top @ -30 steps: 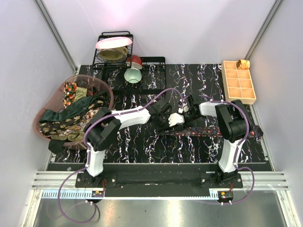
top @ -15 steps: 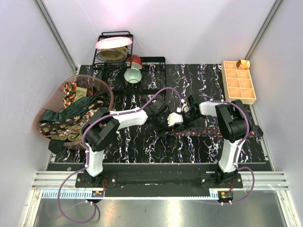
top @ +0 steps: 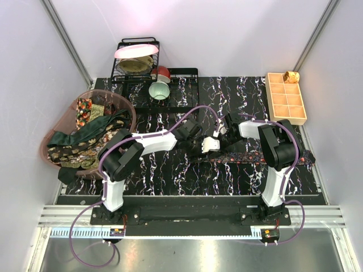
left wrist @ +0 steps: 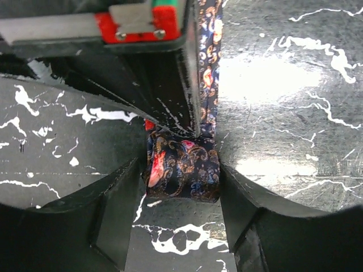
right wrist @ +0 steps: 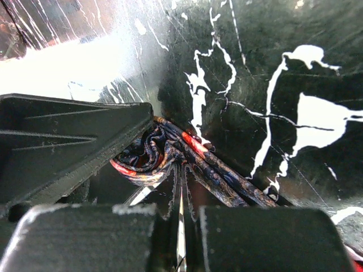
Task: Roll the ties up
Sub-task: Roll the tie at the center of the board.
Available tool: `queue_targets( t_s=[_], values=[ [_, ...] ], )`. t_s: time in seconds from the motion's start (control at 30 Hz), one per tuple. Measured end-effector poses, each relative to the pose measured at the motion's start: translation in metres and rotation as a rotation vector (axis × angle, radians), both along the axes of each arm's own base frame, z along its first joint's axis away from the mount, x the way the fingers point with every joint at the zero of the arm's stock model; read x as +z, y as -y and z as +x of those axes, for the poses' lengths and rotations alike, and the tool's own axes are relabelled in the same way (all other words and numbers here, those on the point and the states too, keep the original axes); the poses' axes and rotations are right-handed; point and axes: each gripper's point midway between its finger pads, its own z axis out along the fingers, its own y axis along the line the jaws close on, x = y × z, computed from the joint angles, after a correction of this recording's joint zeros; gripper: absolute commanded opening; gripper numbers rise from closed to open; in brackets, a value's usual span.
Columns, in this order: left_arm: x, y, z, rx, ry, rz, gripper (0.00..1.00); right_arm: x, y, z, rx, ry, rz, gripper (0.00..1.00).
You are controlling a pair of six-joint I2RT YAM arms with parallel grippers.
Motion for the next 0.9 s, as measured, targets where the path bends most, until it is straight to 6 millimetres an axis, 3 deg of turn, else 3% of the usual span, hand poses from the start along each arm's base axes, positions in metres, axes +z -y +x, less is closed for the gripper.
queue_targets(
  t_s=[0.1,0.27,0.53,0.6,0.73,0.9],
  values=[
    [-0.001,0.001,-0.001,-0.021,0.005,-0.01,0.66,0.0,0.0,0.0,0.0,-0.002,-0.001,0.0],
    [0.0,0.004,0.001,-0.029,0.017,-0.028,0.61,0.0,0.0,0.0,0.0,-0.005,-0.001,0.0],
    [-0.002,0.004,-0.003,-0.041,0.001,-0.026,0.28,-0.001,0.0,0.0,0.0,-0.014,0.002,0.01],
    [-0.001,0.004,-0.003,-0.036,-0.005,-0.023,0.23,0.0,0.0,0.001,-0.002,-0.016,0.007,0.18],
    [0.0,0.001,-0.002,0.006,-0.029,-0.005,0.2,0.007,0.004,0.007,-0.019,-0.02,0.029,0.33],
    [-0.001,-0.001,-0.001,0.058,-0.056,0.005,0.17,0.029,0.033,0.027,-0.101,0.027,0.048,0.34]
  ],
)
